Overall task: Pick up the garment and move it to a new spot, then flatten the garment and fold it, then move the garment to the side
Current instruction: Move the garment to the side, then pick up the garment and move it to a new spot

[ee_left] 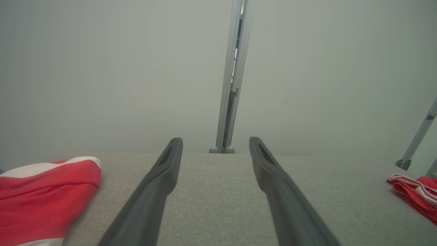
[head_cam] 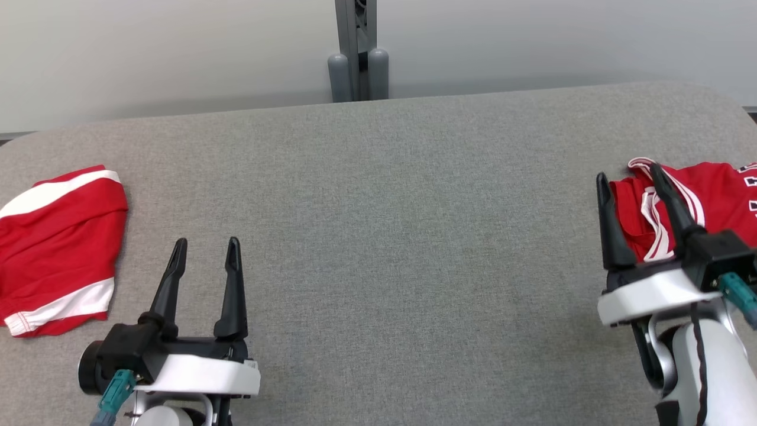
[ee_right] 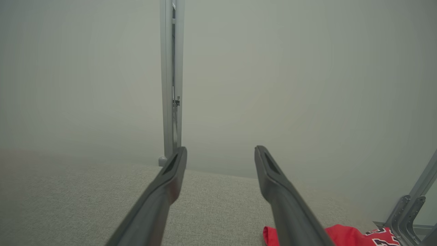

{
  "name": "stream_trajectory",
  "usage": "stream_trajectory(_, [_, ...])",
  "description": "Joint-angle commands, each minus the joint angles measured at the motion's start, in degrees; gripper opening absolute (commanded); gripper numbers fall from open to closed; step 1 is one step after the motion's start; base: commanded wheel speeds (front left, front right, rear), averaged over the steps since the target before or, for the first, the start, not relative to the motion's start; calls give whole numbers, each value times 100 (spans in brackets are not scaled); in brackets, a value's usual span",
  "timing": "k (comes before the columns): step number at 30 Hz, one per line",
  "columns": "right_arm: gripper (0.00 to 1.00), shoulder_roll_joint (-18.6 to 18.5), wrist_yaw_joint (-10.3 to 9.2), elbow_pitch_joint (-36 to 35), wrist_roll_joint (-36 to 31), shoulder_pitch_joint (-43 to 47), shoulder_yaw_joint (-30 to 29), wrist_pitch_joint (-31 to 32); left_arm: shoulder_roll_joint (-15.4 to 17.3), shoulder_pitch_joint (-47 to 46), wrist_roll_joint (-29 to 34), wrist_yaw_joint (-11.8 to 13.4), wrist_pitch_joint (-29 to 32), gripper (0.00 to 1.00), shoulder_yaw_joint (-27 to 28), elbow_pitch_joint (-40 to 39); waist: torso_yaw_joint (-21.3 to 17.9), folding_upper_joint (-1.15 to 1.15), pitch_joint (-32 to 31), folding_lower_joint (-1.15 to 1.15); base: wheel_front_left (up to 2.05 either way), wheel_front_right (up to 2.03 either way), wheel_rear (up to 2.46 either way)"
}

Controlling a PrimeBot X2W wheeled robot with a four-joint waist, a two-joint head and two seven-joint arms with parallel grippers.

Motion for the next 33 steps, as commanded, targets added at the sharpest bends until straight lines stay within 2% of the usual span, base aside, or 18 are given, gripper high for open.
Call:
stream_trajectory(1, [100,18,-1,-79,-2,151,-1,-59,21,71,-60,38,7,100,49,37,22,0,-64,0,0,0,0])
stream_trajectory(12, [100,61,-1,-405,244,902,68,-114,22,319,-88,23,7,100,106,245,32,0,-162,0,0,0,0])
stream_trajectory(27, [100,63,-1,-419,340,961,34,-117,21,190,-55,-30,8,100,93,254,66,0,-84,0,0,0,0])
stream_trajectory(33, [100,64,-1,-472,289,991,51,-117,22,89,-69,-27,8,100,-31,290,408,0,20,0,0,0,0])
